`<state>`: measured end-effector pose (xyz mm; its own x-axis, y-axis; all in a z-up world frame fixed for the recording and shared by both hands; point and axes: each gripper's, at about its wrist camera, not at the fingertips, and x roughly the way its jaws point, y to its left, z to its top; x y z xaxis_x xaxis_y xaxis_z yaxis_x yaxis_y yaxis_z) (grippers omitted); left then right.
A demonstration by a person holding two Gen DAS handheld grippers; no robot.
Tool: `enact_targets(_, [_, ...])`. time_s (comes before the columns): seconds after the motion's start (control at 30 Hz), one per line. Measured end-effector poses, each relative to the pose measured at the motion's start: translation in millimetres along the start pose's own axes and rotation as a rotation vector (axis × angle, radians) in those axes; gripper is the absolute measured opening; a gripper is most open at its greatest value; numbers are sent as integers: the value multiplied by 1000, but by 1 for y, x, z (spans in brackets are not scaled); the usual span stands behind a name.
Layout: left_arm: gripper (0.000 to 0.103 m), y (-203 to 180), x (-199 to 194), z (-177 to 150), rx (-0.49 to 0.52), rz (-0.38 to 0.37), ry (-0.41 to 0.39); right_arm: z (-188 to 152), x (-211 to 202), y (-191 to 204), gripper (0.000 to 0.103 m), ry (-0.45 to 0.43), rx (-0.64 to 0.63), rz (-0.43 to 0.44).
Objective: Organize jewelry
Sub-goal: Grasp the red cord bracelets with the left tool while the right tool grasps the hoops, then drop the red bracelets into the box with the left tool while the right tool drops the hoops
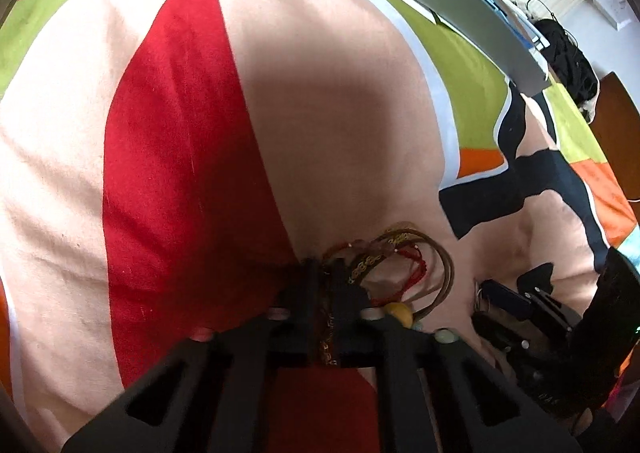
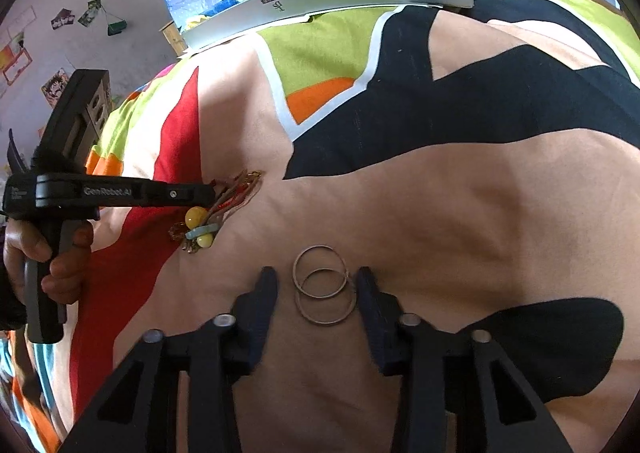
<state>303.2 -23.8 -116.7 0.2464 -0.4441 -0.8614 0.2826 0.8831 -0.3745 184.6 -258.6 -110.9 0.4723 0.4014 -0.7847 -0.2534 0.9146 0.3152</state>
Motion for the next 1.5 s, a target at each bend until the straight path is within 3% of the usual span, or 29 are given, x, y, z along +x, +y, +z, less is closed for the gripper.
enact_targets(0.43, [1,-26,-31,-20,64,58,-157,-2,-11,4,28,-46,-11,5])
enact_targets(0.83, [1,-66,-65,-30,164,68,-245,6,-35,10,28,-145,-30,-1])
enact_targets(1.2, [1,-97,-89,-2,239,52,-297,25,-64,16,28,-268,-67,-8])
enact_targets(1.37, [1,-107,-97,23,294,40,-346,60,-79,12,28,-332,-91,-4])
enact_targets(1.5, [1,-106,-104,57,276,8,-421,103,-85,8,28,-389,-115,-19])
